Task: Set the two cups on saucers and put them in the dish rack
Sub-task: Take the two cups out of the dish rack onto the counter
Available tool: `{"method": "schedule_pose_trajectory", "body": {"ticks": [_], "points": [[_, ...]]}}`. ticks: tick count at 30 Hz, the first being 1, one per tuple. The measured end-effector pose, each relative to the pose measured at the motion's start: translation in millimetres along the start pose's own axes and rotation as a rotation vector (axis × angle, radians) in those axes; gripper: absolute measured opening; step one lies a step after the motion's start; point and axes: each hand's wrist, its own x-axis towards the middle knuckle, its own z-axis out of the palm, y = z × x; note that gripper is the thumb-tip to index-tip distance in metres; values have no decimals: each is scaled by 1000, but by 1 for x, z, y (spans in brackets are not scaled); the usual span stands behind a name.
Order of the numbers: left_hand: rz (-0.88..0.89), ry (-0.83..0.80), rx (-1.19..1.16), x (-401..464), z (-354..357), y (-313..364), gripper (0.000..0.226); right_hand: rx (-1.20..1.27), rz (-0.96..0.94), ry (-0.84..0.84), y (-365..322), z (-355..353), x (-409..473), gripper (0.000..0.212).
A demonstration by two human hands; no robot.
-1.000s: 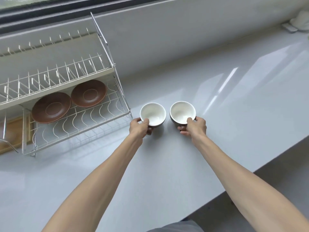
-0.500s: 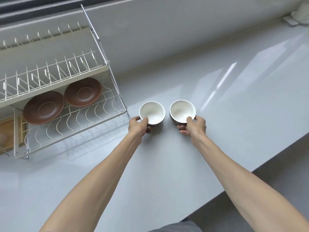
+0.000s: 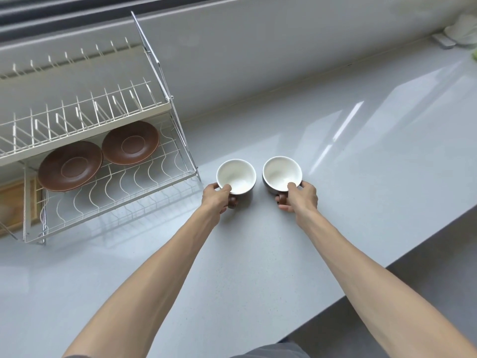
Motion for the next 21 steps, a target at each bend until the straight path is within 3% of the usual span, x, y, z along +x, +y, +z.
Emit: {"method": "schedule_pose_trajectory", "body": {"ticks": [7,13,15,19,21], "points": [[38,-63,87,-15,-16,3,33,-205,-92,63,-5,-3,-11,15],[140,-115,217,-31,-46,7,19,-472,-104,-9,-22,-2,-38,61],[174,-124,255,-36,-57,9,21,-544,-138,-41,-26,1,-49,67],[227,-142,344,-51,-82,11,27,-674,-212,-117,-31,13,-67,62],[244,-136,386,-58,-97,13,30,-676,-278,-166,-36,23,-77,46]]}}
